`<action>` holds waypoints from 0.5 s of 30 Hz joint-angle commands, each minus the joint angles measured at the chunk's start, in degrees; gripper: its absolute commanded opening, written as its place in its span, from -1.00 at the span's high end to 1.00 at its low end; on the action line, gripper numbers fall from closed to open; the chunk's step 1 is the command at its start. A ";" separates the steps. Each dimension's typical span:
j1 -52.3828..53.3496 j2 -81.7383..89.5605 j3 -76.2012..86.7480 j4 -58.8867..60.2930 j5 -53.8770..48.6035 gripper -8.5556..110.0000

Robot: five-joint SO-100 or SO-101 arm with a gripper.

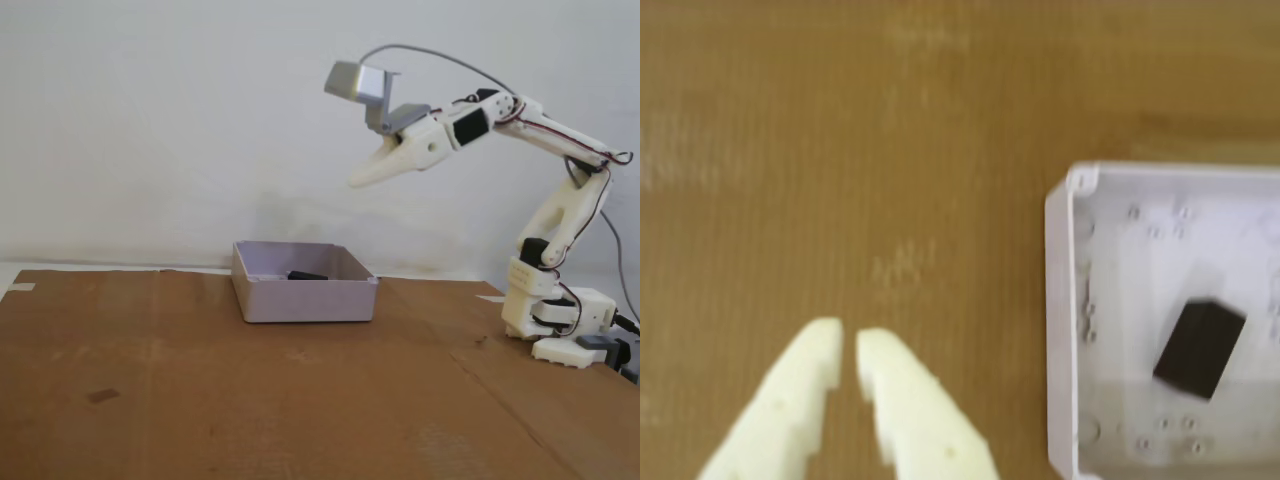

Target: Grasp a block and put it in the box.

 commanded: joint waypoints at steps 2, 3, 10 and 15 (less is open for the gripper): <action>-0.70 10.99 3.87 -1.23 0.53 0.86; -0.70 11.95 5.27 -1.23 0.53 0.86; -0.70 17.93 14.50 -1.23 0.53 0.86; -0.53 22.76 21.53 -1.23 0.62 0.86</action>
